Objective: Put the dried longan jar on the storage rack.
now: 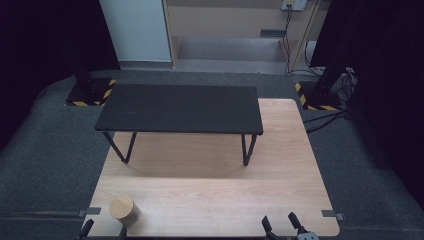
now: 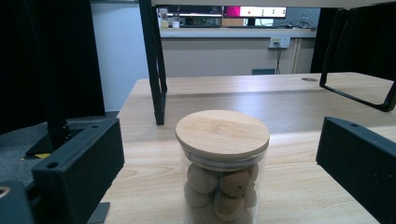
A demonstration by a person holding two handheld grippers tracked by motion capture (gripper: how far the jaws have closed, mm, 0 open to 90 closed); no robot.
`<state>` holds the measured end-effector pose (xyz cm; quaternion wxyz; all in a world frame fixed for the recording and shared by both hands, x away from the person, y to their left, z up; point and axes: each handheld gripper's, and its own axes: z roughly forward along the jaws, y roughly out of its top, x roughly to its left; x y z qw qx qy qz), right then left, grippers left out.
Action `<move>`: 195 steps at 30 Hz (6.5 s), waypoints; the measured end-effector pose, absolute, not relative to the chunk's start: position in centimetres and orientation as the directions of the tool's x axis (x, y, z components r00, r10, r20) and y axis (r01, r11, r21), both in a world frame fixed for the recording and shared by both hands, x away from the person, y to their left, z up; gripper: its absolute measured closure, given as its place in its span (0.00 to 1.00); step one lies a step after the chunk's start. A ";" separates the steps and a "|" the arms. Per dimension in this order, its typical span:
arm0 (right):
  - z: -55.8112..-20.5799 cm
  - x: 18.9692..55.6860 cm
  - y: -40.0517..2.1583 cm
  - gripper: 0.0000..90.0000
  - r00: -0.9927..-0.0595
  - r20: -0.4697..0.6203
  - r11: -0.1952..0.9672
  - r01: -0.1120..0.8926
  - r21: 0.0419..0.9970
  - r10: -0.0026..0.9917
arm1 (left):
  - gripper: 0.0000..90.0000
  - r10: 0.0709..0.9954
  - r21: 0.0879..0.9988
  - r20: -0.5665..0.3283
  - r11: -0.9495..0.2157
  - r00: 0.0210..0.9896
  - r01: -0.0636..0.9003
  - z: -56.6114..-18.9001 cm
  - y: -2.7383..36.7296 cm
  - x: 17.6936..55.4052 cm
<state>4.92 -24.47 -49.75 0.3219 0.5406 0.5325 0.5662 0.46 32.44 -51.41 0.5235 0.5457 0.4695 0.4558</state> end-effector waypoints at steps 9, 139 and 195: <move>-49.8 4.7 -24.6 0.06 -0.207 0.272 -0.230 0.205 0.951 0.940 | 0.00 0.990 0.999 0.005 -0.010 0.144 0.036 -51.6 32.4 0.4; -48.8 4.0 -25.4 0.07 -0.142 0.289 -0.263 0.177 0.948 0.947 | 0.27 0.950 0.989 0.021 -0.065 0.312 0.132 -27.6 37.4 27.1; -48.6 4.0 -25.4 0.07 -0.131 0.284 -0.257 0.188 0.948 0.950 | 0.06 0.961 0.988 -0.001 -0.042 0.277 0.149 -31.6 37.2 30.8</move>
